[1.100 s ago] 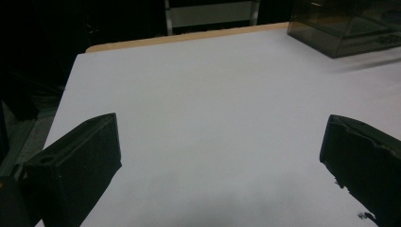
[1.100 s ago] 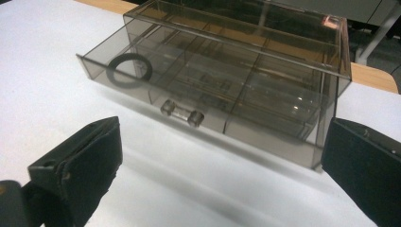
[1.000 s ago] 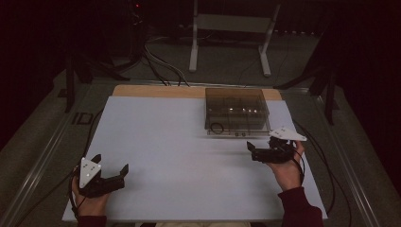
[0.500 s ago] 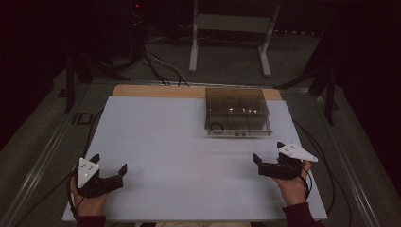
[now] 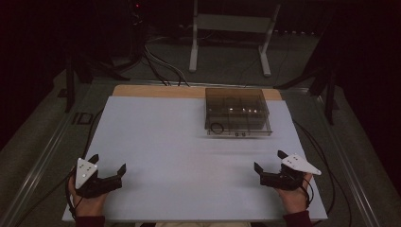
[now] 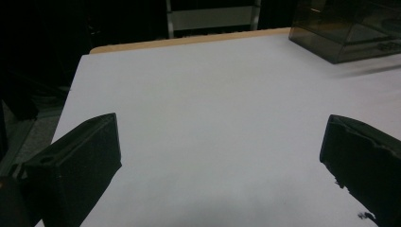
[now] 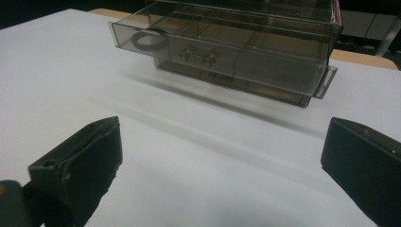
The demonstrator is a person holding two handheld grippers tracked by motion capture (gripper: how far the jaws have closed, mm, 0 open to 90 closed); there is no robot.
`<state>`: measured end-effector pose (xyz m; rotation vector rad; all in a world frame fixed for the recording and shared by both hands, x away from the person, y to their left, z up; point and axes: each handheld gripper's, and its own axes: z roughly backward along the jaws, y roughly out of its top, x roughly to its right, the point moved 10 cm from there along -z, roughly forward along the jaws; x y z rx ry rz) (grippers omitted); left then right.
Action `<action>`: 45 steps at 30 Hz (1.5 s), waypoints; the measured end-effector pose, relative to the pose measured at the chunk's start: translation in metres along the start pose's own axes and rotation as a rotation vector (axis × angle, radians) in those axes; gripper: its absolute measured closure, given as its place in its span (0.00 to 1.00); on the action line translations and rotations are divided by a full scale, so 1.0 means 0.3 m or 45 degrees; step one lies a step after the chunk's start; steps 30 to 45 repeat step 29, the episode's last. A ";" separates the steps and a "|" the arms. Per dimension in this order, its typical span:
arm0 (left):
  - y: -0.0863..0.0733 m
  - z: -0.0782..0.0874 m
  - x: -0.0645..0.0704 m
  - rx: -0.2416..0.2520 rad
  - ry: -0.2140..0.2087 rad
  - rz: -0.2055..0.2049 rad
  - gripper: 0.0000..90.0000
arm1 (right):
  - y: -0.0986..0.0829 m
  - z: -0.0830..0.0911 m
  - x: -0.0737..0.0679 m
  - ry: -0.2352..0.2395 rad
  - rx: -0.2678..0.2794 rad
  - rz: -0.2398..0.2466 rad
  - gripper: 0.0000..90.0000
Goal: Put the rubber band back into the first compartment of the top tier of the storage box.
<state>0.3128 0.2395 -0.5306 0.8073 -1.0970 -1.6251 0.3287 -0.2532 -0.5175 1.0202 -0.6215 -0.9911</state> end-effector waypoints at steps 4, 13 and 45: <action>0.000 0.002 0.002 0.002 -0.009 -0.004 0.01 | -0.016 0.012 0.006 0.006 -0.003 0.002 0.00; 0.005 0.013 -0.006 0.025 -0.023 0.021 0.01 | -0.047 0.041 0.032 0.004 0.018 -0.034 0.00; -0.019 -0.019 0.015 -0.052 -0.020 0.003 0.01 | -0.096 0.039 0.093 -0.079 -0.035 -0.062 0.00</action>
